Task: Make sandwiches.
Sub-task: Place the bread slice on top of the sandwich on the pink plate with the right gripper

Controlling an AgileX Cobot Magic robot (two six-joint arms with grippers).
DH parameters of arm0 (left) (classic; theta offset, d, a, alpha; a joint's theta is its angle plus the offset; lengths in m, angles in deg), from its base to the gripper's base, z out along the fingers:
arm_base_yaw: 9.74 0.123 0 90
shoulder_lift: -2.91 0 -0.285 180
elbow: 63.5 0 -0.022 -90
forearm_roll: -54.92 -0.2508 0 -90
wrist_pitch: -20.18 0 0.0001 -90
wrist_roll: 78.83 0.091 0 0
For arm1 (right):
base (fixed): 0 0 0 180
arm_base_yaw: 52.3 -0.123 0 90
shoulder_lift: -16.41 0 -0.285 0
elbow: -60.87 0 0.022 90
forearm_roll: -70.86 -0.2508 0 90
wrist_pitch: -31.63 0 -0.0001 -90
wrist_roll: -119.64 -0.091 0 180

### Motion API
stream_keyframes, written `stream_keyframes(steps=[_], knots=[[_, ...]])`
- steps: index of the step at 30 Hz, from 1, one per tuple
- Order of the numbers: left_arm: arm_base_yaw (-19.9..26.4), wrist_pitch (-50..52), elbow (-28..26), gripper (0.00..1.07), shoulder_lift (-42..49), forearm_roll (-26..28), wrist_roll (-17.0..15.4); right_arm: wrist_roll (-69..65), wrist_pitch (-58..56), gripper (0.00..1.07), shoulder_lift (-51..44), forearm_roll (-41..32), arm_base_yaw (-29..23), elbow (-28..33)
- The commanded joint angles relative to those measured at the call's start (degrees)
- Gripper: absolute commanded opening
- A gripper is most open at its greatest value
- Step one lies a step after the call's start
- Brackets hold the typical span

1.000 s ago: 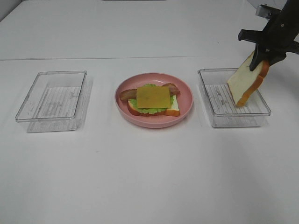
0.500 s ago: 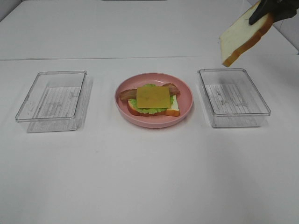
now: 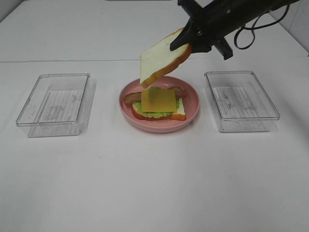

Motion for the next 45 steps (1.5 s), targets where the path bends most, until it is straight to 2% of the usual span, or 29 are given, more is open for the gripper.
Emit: stream_keyframes(steps=[1, 14, 24, 25, 26, 27, 28, 29, 30, 31, 32, 33, 34, 35, 41, 43, 44, 45], knots=[[0.17, 0.40, 0.06, 0.98, 0.86, 0.29, -0.29, 1.38, 1.83, 0.01, 1.55, -0.92, -1.72, 0.23], [0.17, 0.40, 0.06, 0.98, 0.86, 0.29, -0.23, 1.43, 3.21, 0.01, 9.45, -4.07, -3.04, 0.11], [0.17, 0.40, 0.06, 0.98, 0.86, 0.29, -0.23, 1.20, 2.98, 0.02, 10.49, -3.27, -2.98, 0.11], [0.17, 0.40, 0.06, 0.98, 0.86, 0.29, -0.23, 1.20, 2.98, 0.10, 10.49, -3.21, -2.98, 0.11], [0.17, 0.40, 0.06, 0.98, 0.86, 0.29, -0.23, 1.20, 2.98, 0.10, 10.49, -3.21, -2.98, 0.11], [0.17, 0.40, 0.06, 0.98, 0.86, 0.29, -0.23, 1.20, 2.98, 0.17, 10.49, -3.15, -2.98, 0.11], [0.17, 0.40, 0.06, 0.98, 0.86, 0.29, -0.23, 1.15, 2.75, 0.36, 10.49, -3.21, -2.98, 0.11], [0.17, 0.40, 0.06, 0.98, 0.86, 0.29, -0.23, 1.15, 2.75, 0.36, 10.49, -3.21, -2.98, 0.11], [0.17, 0.40, 0.06, 0.98, 0.86, 0.29, -0.23, 0.74, 2.18, 0.59, 10.49, -3.21, -2.98, 0.11], [0.17, 0.40, 0.06, 0.98, 0.86, 0.29, -0.23, 0.74, 2.18, 0.59, 10.49, -3.21, -2.98, 0.11], [0.17, 0.40, 0.06, 0.98, 0.86, 0.29, -0.23, 0.40, 1.49, 0.71, 10.49, -3.21, -2.98, 0.11], [0.17, 0.40, 0.06, 0.98, 0.86, 0.29, -0.23, 0.40, 1.49, 0.71, 10.49, -3.21, -2.98, 0.11], [0.17, 0.40, 0.06, 0.98, 0.86, 0.29, -0.23, 0.34, 0.92, 0.87, 10.49, -2.46, -2.98, -0.46], [0.17, 0.40, 0.06, 0.98, 0.86, 0.29, -0.23, 0.29, -0.23, 0.93, 10.49, -0.69, -2.98, -1.55], [0.17, 0.40, 0.06, 0.98, 0.86, 0.29, -0.23, -2.64, -3.32, 0.93, 10.43, 5.90, -2.98, -5.39], [0.17, 0.40, 0.06, 0.98, 0.86, 0.29, -0.23, -8.37, -7.68, 0.93, 10.43, 17.65, -2.98, -10.43], [0.17, 0.40, 0.06, 0.98, 0.86, 0.29, -0.23, -8.37, -7.68, 0.93, 10.43, 17.65, -2.98, -10.43], [0.17, 0.40, 0.06, 0.98, 0.86, 0.29, -0.23, -9.97, -9.11, 0.93, 10.43, 21.26, -2.98, -11.92]])
